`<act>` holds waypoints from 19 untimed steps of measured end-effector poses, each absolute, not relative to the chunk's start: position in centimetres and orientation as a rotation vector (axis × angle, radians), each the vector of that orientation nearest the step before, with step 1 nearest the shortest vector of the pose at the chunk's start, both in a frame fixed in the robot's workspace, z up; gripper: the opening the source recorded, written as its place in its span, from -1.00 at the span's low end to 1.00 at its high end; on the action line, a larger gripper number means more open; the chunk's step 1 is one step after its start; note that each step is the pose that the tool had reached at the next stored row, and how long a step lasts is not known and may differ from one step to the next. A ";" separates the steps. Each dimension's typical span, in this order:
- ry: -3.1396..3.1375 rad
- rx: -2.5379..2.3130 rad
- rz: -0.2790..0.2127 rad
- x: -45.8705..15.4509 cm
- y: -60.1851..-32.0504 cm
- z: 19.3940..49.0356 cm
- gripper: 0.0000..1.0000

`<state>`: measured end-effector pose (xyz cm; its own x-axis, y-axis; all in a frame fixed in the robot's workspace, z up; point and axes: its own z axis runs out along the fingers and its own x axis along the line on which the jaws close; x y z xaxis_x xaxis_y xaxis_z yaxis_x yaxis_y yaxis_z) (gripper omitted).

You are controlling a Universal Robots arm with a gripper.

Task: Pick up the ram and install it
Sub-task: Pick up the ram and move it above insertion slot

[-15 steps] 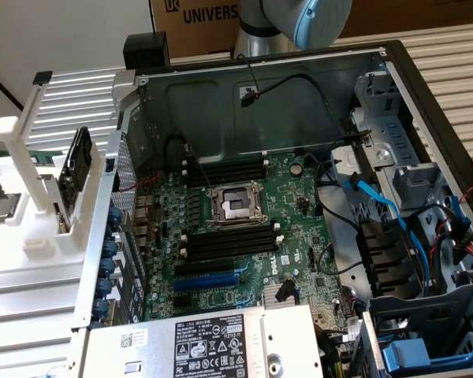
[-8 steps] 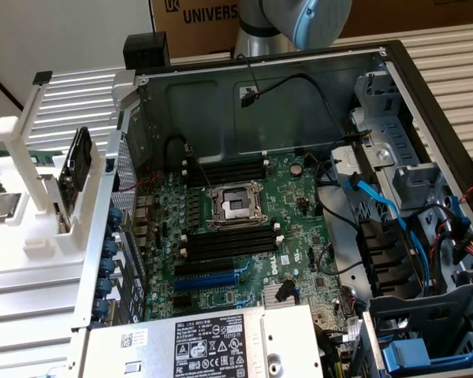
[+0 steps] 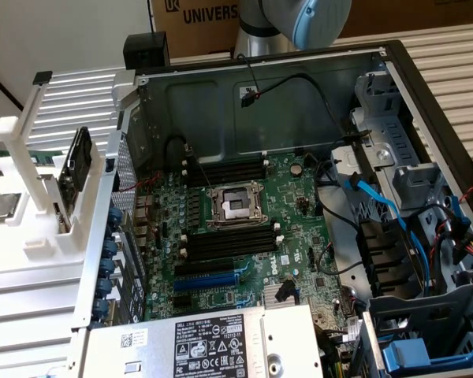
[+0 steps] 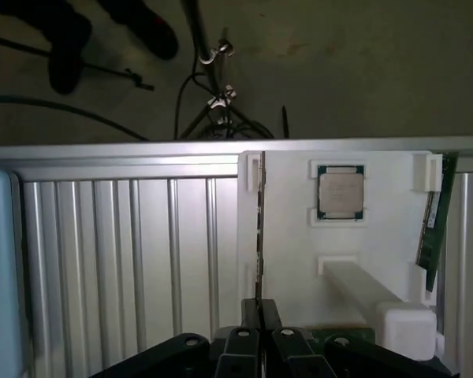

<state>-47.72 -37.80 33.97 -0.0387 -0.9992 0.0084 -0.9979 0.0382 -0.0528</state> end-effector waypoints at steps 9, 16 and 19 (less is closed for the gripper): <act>2.244 -2.159 -0.074 -43.7 -37.6 36.8 -0.74; 2.244 -2.160 -0.075 -40.3 -37.6 38.5 -0.74; 2.244 -2.160 -0.075 -39.0 -37.6 39.1 -0.74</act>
<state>-39.01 -37.59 39.12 -0.0386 -0.9991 0.0148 -0.9979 0.0378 -0.0530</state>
